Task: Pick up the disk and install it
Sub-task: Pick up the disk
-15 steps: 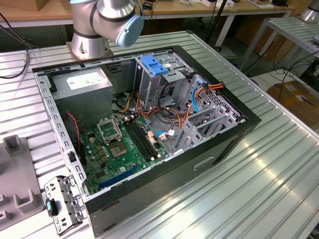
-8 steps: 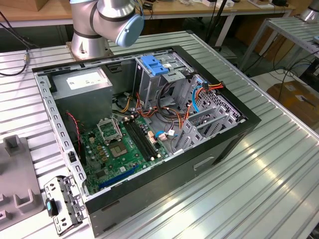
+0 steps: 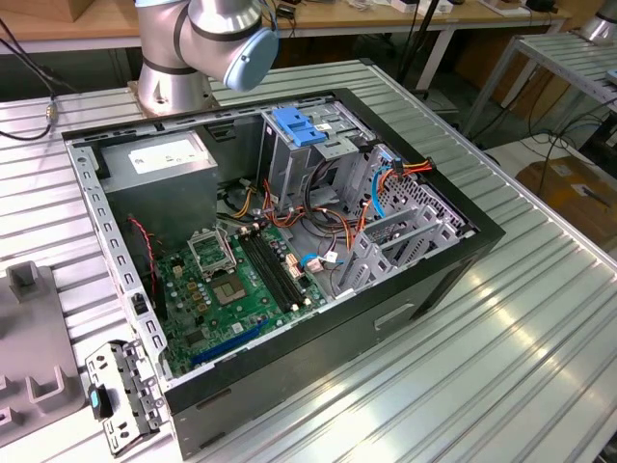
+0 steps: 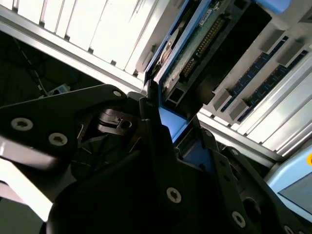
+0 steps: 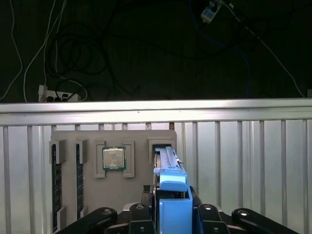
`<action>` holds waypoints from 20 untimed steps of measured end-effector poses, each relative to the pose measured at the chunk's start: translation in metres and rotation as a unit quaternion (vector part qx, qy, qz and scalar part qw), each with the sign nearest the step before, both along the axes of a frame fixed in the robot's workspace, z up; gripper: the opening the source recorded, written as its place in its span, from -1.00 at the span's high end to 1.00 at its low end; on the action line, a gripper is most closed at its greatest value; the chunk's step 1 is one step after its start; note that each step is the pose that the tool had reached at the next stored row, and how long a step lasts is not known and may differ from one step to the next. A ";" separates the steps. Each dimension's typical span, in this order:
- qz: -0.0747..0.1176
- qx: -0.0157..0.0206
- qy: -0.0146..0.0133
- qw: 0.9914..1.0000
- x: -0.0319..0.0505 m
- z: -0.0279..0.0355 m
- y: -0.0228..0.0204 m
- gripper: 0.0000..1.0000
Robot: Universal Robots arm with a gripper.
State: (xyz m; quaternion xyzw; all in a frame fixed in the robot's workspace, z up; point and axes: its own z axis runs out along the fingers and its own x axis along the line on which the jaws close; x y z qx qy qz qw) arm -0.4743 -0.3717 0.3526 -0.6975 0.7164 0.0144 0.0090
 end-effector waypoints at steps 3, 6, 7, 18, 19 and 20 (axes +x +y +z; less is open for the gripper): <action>0.000 0.000 0.000 1.000 0.0000 0.0008 0.0000 0.26; 0.000 0.000 0.000 1.000 0.0000 0.0011 0.0000 0.26; 0.000 0.000 0.000 1.000 0.0000 0.0012 0.0000 0.26; 0.000 0.000 0.000 1.000 0.0000 0.0213 0.0000 0.26; 0.000 0.000 0.000 1.000 0.0000 0.0246 0.0000 0.26; 0.000 0.000 0.000 1.000 0.0000 0.0262 0.0000 0.26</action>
